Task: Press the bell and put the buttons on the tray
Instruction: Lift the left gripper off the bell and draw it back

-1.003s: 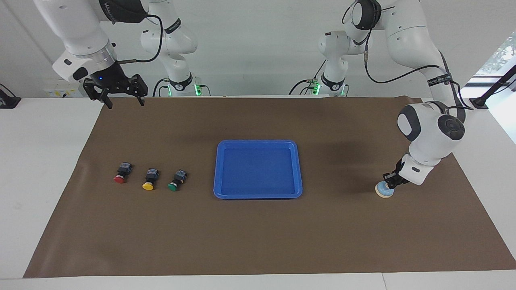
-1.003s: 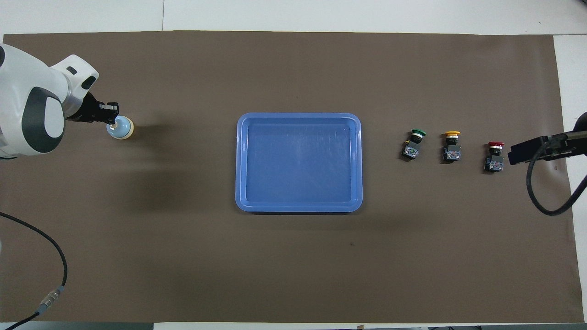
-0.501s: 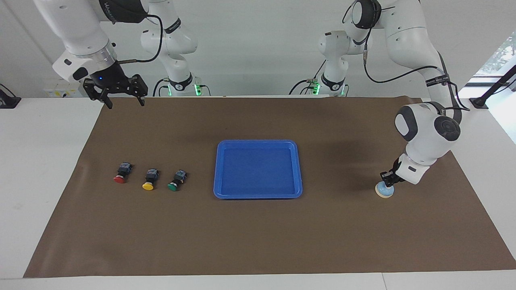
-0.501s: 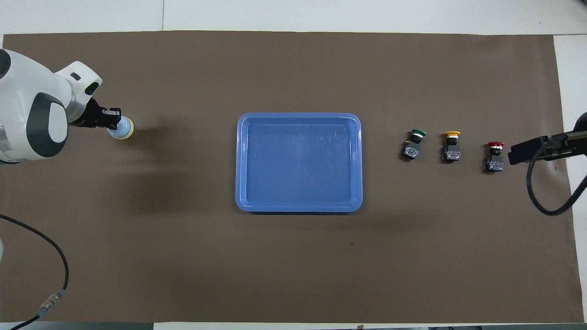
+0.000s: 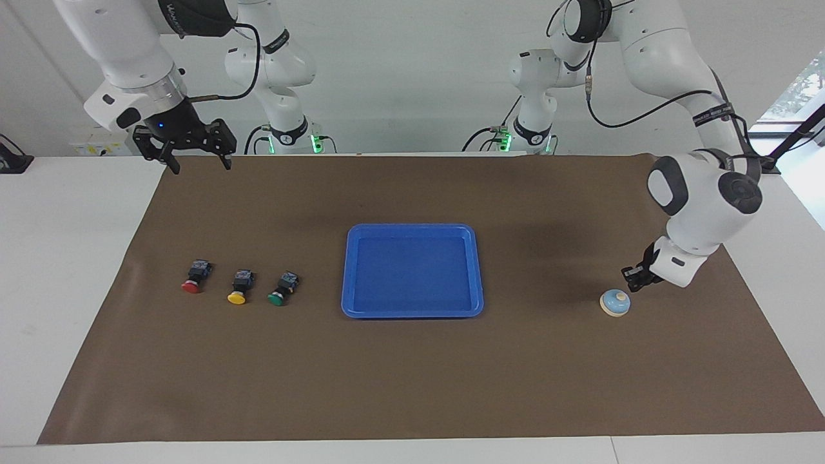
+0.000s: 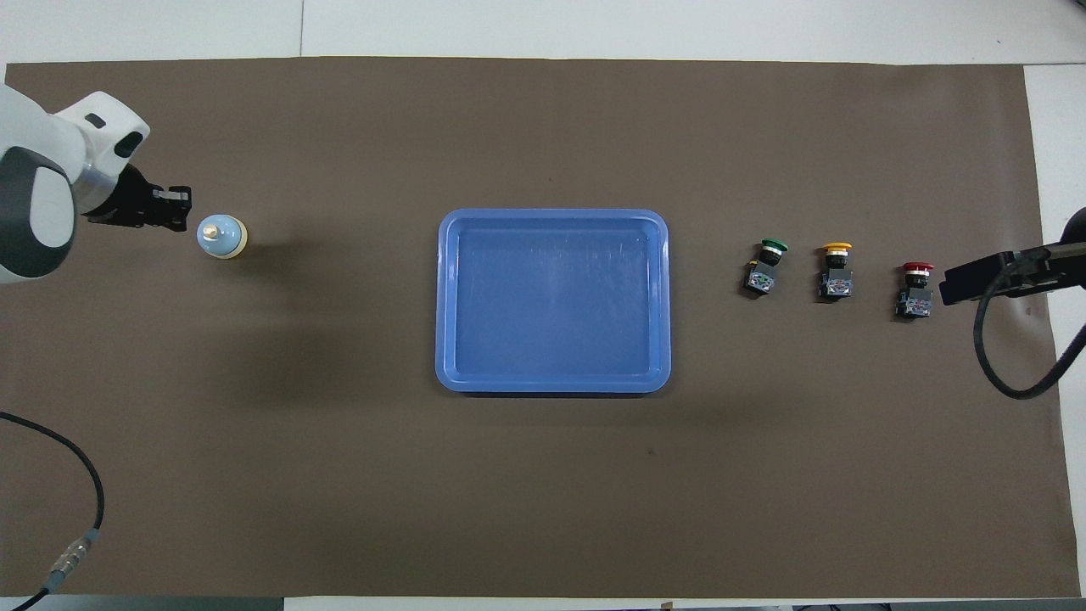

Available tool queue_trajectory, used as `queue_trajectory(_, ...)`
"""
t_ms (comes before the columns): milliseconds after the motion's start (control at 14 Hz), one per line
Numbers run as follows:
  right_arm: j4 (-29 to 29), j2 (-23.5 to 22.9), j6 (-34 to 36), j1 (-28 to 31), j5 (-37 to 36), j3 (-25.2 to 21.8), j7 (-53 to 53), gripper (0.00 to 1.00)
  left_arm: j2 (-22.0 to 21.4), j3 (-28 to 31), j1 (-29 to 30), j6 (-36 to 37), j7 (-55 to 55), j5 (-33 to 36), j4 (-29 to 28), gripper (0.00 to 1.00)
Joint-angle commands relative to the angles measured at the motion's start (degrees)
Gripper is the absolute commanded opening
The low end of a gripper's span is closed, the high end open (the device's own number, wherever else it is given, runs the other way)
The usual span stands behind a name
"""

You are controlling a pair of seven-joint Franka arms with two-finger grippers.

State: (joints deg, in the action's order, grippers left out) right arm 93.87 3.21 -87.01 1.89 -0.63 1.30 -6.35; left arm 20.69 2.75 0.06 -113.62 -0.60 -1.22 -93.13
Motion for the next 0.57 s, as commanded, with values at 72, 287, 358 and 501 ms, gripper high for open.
queue_trajectory(72, 1.57, 1.09, -0.52, 0.04, 0.54, 0.72, 1.49, 1.0, -8.55, -0.12, 0.56, 5.86, 0.07, 0.26, -0.04, 0.32)
queue_trajectory(287, 6.22, 2.5, -6.57, -2.14, 0.54, 1.08, 7.38, 1.0, -13.82, -0.03, 0.21, 8.67, 0.16, 0.34, -0.91, 1.0)
queue_trajectory(358, 7.11, 2.5, -7.2, -2.59, 0.45, 1.16, 8.97, 1.0, -15.32, -0.12, 0.03, 10.07, 0.07, 0.26, -0.83, 1.0)
queue_trajectory(501, 10.78, 2.68, -10.96, -4.78, 0.54, 1.16, 13.53, 1.0, -17.61, -0.2, -0.23, 13.15, 0.07, 0.26, -0.83, 1.0)
